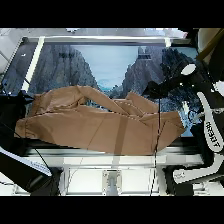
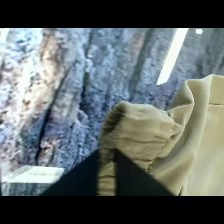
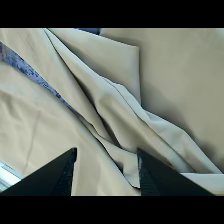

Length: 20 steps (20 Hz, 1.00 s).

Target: Fold the clothes and pants, and hang the long-sleeved shirts on hangers.

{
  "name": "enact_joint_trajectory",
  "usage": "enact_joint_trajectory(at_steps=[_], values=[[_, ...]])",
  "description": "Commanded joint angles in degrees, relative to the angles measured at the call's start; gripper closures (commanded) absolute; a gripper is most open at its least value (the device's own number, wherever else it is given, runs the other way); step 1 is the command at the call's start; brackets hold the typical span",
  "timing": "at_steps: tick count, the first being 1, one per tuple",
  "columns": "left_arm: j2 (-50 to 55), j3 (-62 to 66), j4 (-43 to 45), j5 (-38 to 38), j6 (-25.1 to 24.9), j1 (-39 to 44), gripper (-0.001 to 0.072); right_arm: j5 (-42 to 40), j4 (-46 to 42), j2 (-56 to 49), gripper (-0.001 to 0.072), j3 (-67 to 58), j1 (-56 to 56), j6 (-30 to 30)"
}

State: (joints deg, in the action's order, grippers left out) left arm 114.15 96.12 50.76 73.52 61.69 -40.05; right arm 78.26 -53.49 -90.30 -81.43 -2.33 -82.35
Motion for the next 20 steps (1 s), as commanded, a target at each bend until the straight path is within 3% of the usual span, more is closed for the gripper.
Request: enact_joint_trajectory(at_steps=[1,2,7,11,14,20], values=[[0.0,0.1,-0.5,1.1,-1.1,-0.1,0.066,0.0,-1.6,0.0,0.0265,0.0,0.1,0.0],[-0.2,0.3,-0.5,1.1,-1.1,-0.2,0.069,0.0,-2.8,0.0,0.0266,0.0,0.1,0.0],[-3.6,3.3,-0.3,0.9,-1.0,-0.2,0.0688,-5.1,-13.7,-0.1,0.0265,0.0,0.0,0.0],[-9.2,3.7,0.3,0.9,-1.0,-0.2,0.0688,-14.8,-11.2,-1.7,0.0265,0.0,-2.9,-2.4],[-13.1,3.7,1.1,0.7,-0.8,-0.6,0.0688,-9.7,-6.7,-4.9,0.0265,0.0,-9.0,-2.3],[-16.2,3.7,1.2,0.7,6.0,-1.3,0.0688,-2.8,-5.2,-8.9,0.0265,0.0,-17.7,3.6]])
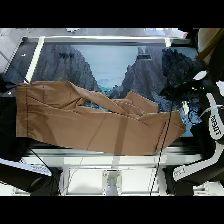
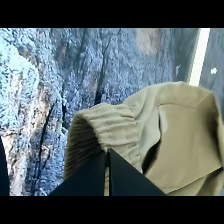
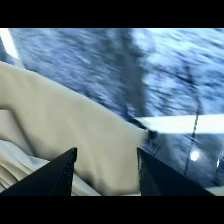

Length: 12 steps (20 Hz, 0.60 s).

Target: Fold the clothes and pants, and hang the long-sleeved shirts on hangers.

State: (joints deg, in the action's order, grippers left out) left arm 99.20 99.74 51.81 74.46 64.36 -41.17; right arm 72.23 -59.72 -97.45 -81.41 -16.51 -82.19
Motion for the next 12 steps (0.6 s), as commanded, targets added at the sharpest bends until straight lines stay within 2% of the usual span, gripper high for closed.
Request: enact_joint_trajectory(at_steps=[1,6,12], values=[[-1.3,0.1,0.2,-0.2,4.3,0.0,0.0688,3.7,1.1,-2.3,0.0265,0.1,-4.3,4.0],[-1.3,0.1,0.2,-0.5,6.4,0.8,0.0689,6.4,7.0,-7.2,0.0265,0.2,-4.1,11.3],[-1.3,0.1,0.2,-0.8,7.5,0.8,0.0689,5.0,10.7,-10.6,0.0265,0.2,-0.3,14.5]])
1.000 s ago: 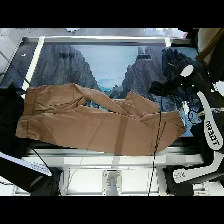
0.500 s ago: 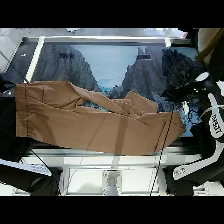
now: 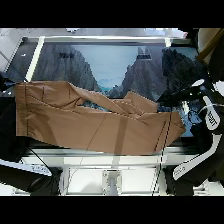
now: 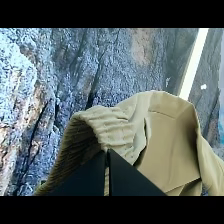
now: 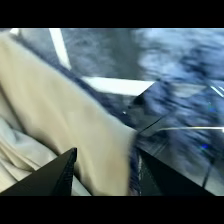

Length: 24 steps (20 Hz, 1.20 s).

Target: Fold the clothes and pants, and hang the long-sleeved shirts on hangers.

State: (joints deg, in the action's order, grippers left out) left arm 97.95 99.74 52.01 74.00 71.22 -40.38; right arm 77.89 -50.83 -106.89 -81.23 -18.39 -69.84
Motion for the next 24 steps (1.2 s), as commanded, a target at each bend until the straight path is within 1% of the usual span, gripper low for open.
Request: enact_joint_trajectory(at_steps=[1,5,6,7,8,9,11,13,15,17,19,21,22,24], values=[[0.0,0.1,0.0,-0.4,0.6,0.0,0.0688,-1.5,1.3,-1.2,0.0265,0.0,2.2,2.2],[0.0,0.1,0.5,-0.4,0.5,0.0,0.0689,-2.7,-0.5,-1.2,0.0266,0.0,3.1,2.0],[0.0,0.1,0.7,-0.4,0.5,0.0,0.0689,-2.3,-0.4,-1.2,0.028,0.0,3.1,2.0],[0.0,0.1,0.7,-0.4,0.5,0.0,0.0689,-2.2,-0.4,-1.2,0.0423,0.0,3.1,2.3],[0.0,0.1,0.8,-0.4,0.5,0.0,0.0688,-2.2,-0.1,-1.0,0.0639,0.0,3.1,3.7],[0.0,0.1,0.8,-0.4,0.6,0.0,0.0689,-2.1,1.0,-0.8,0.0697,0.0,3.1,5.2],[-0.1,0.1,0.8,-0.4,0.6,0.0,0.0688,-0.7,4.6,0.6,0.0697,-0.1,3.1,6.8],[-0.4,0.1,0.8,-0.4,0.6,0.0,0.0689,2.9,5.3,3.8,0.0697,-1.3,3.0,7.5],[-1.4,0.1,0.9,-0.4,0.5,-0.1,0.0688,7.0,5.3,8.8,0.0697,-3.3,2.3,7.5],[-2.6,0.1,0.9,-0.4,0.4,-0.4,0.0689,9.1,5.2,15.3,0.0698,-5.3,1.1,7.4],[-3.7,0.1,0.9,-0.4,0.4,-0.9,0.0688,9.3,5.2,22.3,0.0698,-6.4,-0.8,4.3],[-4.5,0.1,0.9,-0.4,0.4,-1.3,0.0689,10.3,4.5,29.0,0.0698,-6.8,-2.8,-1.0],[-4.9,0.1,0.9,-0.4,0.3,-1.3,0.0689,11.3,3.1,32.4,0.0698,-6.8,-3.6,-4.4],[-5.2,0.1,0.9,-0.4,0.3,-1.2,0.0689,12.2,-1.4,37.8,0.0698,-6.8,-3.9,-9.0]])
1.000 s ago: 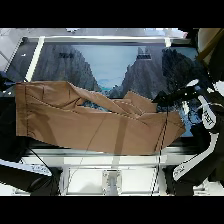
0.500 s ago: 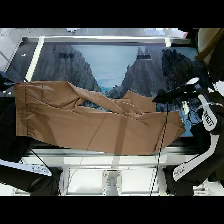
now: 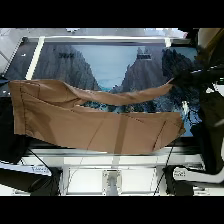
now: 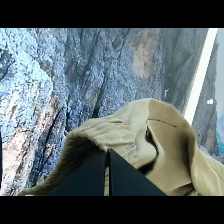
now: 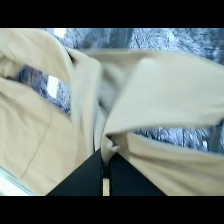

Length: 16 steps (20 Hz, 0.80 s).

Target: Fold the clothes and pants, and hang the long-sleeved shirts on hangers.

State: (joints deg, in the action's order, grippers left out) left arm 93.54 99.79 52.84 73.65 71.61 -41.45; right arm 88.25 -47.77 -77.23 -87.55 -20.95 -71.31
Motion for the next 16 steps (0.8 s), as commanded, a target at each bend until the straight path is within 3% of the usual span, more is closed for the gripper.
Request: enact_joint_trajectory(at_steps=[1,7,12,16], values=[[-0.8,0.0,0.0,-0.1,0.0,-0.2,0.0689,1.6,-6.7,10.3,0.0698,-0.5,-1.3,-9.7],[-0.8,0.0,1.2,-1.4,-0.9,-0.2,0.0688,-5.1,-25.1,7.1,0.0699,-0.4,-1.4,-22.5],[-0.4,0.0,1.2,-2.2,-0.9,-0.2,0.0688,-19.6,-23.2,-8.3,0.0699,-0.4,-1.3,-32.8],[0.7,0.0,1.1,-2.2,-0.7,0.3,0.0689,-36.8,-11.8,-19.2,0.0682,-0.4,-1.1,-34.6]])
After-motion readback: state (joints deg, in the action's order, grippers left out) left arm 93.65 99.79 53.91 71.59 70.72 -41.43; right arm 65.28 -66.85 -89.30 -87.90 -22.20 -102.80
